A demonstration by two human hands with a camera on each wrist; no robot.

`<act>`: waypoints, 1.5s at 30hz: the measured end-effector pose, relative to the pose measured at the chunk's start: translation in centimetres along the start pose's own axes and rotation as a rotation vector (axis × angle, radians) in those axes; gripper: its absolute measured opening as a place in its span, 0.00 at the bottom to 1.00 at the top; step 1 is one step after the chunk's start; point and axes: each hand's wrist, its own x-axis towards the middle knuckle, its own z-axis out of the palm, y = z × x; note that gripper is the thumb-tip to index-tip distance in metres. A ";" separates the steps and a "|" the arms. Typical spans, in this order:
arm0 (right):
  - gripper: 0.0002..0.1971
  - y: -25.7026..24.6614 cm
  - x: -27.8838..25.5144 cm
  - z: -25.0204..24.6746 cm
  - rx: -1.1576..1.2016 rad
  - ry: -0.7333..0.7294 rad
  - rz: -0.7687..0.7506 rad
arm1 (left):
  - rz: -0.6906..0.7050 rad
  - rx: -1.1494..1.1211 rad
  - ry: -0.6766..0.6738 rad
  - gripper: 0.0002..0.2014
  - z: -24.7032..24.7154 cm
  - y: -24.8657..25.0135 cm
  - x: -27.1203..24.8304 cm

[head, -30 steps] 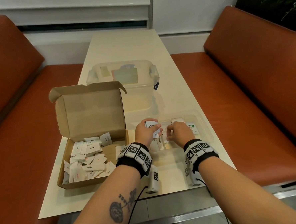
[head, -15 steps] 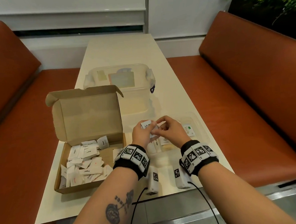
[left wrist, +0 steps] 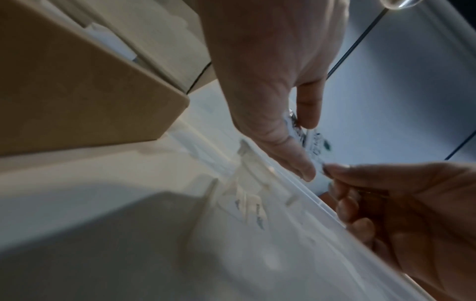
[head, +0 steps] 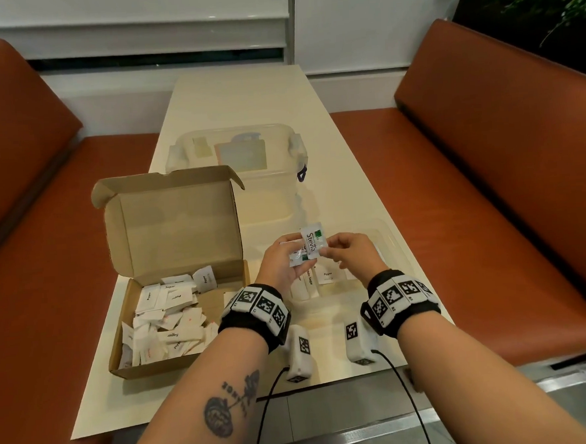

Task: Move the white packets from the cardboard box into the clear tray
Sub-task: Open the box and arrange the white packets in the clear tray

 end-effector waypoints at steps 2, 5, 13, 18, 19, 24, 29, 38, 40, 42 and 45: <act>0.04 0.1 0.0 -0.3 0.012 -0.001 0.007 | 0.008 0.016 -0.006 0.10 -0.1 -0.1 -0.1; 0.04 0.1 0.1 -1.1 0.034 0.059 0.011 | 0.027 0.022 0.004 0.11 -0.1 -0.3 0.0; 0.07 1.6 0.8 -7.4 -0.308 0.413 0.082 | 0.065 0.063 0.006 0.10 -0.1 -0.8 0.9; 0.08 2.4 0.2 -7.7 -0.646 0.326 0.193 | 0.075 0.054 -0.001 0.10 -0.1 -1.1 1.2; 0.08 2.6 0.2 -7.5 -0.691 0.287 0.214 | 0.075 0.051 -0.001 0.11 -0.1 -1.1 1.2; 0.08 2.8 0.4 -6.7 -0.933 0.126 0.261 | 0.073 0.069 0.015 0.11 0.0 -1.2 1.3; 0.07 2.8 0.3 -6.1 -1.132 0.088 0.245 | 0.069 0.068 0.026 0.10 0.1 -1.2 1.2; 0.03 3.1 0.3 -5.5 -1.241 0.063 0.244 | 0.066 0.091 0.039 0.09 0.3 -1.1 0.9; 0.05 3.3 0.2 -5.5 -1.214 0.087 0.204 | 0.065 0.088 0.035 0.09 0.3 -1.0 0.9; 0.09 3.5 0.0 -5.5 -1.169 0.108 0.145 | 0.065 0.089 0.032 0.09 0.3 -1.0 0.8; 0.15 3.5 -0.2 -5.3 -1.130 0.103 0.082 | 0.062 0.091 0.028 0.09 0.2 -0.9 0.8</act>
